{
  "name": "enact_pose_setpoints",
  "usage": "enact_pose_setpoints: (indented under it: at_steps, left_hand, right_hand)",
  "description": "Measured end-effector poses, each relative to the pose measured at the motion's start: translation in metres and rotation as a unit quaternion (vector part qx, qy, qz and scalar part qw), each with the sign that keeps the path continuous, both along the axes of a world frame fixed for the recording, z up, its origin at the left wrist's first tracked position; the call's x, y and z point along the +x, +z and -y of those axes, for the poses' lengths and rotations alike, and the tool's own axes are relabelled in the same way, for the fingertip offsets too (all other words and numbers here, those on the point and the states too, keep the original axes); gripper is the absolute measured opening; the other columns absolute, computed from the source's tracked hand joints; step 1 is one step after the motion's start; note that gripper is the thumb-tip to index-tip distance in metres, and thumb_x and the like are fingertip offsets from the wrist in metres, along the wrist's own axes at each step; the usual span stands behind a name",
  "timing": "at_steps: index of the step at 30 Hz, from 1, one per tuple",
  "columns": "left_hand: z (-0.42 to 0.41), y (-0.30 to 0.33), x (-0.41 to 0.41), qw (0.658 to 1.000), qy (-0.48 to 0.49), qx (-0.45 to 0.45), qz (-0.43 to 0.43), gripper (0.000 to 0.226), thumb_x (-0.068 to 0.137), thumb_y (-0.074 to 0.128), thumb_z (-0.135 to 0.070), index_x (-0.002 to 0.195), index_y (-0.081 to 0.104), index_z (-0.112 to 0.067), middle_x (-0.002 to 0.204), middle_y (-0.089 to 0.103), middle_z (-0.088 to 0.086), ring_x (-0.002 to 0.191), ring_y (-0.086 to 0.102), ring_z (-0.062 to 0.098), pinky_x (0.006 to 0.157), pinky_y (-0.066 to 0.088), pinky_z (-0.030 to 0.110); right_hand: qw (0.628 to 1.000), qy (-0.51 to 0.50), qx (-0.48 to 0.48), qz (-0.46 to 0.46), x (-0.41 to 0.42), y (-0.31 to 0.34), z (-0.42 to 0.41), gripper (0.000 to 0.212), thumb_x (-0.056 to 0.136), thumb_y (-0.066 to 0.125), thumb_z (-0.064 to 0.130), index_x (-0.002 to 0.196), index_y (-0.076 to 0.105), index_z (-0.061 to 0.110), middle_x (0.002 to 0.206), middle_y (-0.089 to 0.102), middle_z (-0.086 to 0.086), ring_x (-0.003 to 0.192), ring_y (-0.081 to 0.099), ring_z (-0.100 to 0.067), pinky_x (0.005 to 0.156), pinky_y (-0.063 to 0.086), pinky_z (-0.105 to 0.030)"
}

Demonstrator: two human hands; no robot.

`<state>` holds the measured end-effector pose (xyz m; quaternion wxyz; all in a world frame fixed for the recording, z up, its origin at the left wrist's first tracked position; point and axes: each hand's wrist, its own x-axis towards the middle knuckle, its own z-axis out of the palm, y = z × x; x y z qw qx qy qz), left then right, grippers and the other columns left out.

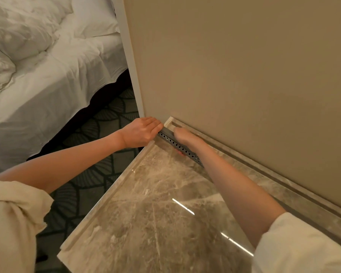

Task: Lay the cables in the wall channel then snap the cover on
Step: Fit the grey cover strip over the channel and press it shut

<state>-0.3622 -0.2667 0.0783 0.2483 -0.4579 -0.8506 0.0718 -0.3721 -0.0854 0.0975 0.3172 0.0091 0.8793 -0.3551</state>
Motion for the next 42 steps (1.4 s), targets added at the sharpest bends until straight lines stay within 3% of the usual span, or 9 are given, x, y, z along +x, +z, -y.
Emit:
enact_pose_setpoints:
  at_steps: [4,7,10,14,17,20,24,33,42]
  left_hand:
    - [0.003,0.0,-0.001,1.0,-0.012,-0.002,0.0,0.021,0.077,0.068,-0.004,0.095,0.065,0.008,0.084,0.072,0.02,0.075,0.07,0.031,0.07,0.061,0.036]
    - [0.003,-0.004,0.0,1.0,-0.017,-0.008,-0.008,0.022,0.073,0.067,0.002,0.093,0.065,0.009,0.083,0.072,0.02,0.073,0.07,0.031,0.067,0.061,0.036]
    - [0.002,-0.01,0.002,0.999,-0.038,-0.001,-0.032,0.021,0.076,0.061,0.002,0.094,0.066,0.009,0.084,0.073,0.02,0.074,0.071,0.03,0.068,0.061,0.035]
    - [0.008,-0.003,0.0,0.999,-0.034,-0.011,-0.034,0.026,0.081,0.066,-0.017,0.097,0.068,0.004,0.086,0.074,0.015,0.076,0.071,0.028,0.063,0.061,0.034]
    - [0.012,0.01,-0.003,0.985,0.088,-0.045,0.139,0.037,0.085,0.06,-0.04,0.101,0.064,-0.007,0.086,0.07,0.009,0.079,0.065,0.026,0.061,0.056,0.038]
    - [0.008,0.02,-0.005,0.938,0.149,0.054,0.308,0.053,0.084,0.039,-0.059,0.083,0.066,-0.013,0.074,0.067,0.003,0.066,0.06,0.021,0.063,0.05,0.039]
    - [0.002,0.016,-0.014,0.861,0.213,0.12,0.446,0.063,0.099,0.029,-0.043,0.057,0.055,-0.004,0.055,0.055,0.013,0.051,0.052,0.027,0.063,0.047,0.044]
    - [-0.015,-0.006,-0.031,0.846,0.261,0.018,0.464,0.063,0.1,0.023,-0.045,0.048,0.04,-0.014,0.048,0.044,0.001,0.045,0.041,0.017,0.052,0.032,0.031]
    - [-0.015,-0.016,-0.026,0.883,0.267,0.051,0.383,0.062,0.101,0.024,-0.038,0.046,0.039,-0.014,0.046,0.041,0.001,0.043,0.039,0.014,0.059,0.035,0.032]
  right_hand:
    - [0.985,0.097,0.107,-0.09,0.003,-0.009,0.011,0.031,0.089,0.034,0.001,0.06,0.039,0.012,0.095,0.068,-0.021,0.053,0.05,-0.019,0.046,0.033,-0.028]
    - [0.974,0.11,0.145,-0.137,0.009,-0.014,0.01,0.019,0.086,0.037,0.001,0.072,0.048,0.007,0.093,0.066,-0.017,0.068,0.055,-0.027,0.056,0.036,-0.03]
    - [0.972,0.065,0.157,-0.16,0.017,-0.015,0.01,0.03,0.091,0.033,0.01,0.097,0.062,0.01,0.103,0.065,-0.013,0.08,0.054,-0.029,0.064,0.039,-0.033]
    - [0.962,0.004,0.173,-0.212,0.024,-0.017,0.014,0.037,0.094,0.03,0.016,0.095,0.066,0.011,0.104,0.069,-0.01,0.092,0.063,-0.03,0.066,0.04,-0.031]
    - [0.938,0.032,0.21,-0.272,0.029,-0.023,0.016,0.033,0.093,0.032,0.014,0.094,0.065,0.012,0.099,0.07,-0.009,0.086,0.064,-0.029,0.061,0.036,-0.031]
    - [0.925,0.05,0.23,-0.297,0.034,-0.027,0.017,0.03,0.092,0.035,0.013,0.099,0.064,0.012,0.099,0.07,-0.008,0.087,0.065,-0.029,0.06,0.035,-0.031]
    - [0.928,0.056,0.227,-0.29,0.044,-0.034,0.022,0.032,0.093,0.033,0.014,0.105,0.063,0.013,0.104,0.069,-0.008,0.092,0.064,-0.029,0.064,0.037,-0.031]
    - [0.936,0.045,0.205,-0.281,0.048,-0.036,0.024,0.035,0.095,0.029,0.016,0.1,0.064,0.011,0.103,0.069,-0.009,0.091,0.064,-0.029,0.066,0.036,-0.034]
    - [0.942,0.049,0.209,-0.259,0.041,-0.044,0.025,0.036,0.094,0.028,0.013,0.102,0.063,0.01,0.105,0.068,-0.01,0.093,0.063,-0.029,0.066,0.038,-0.034]
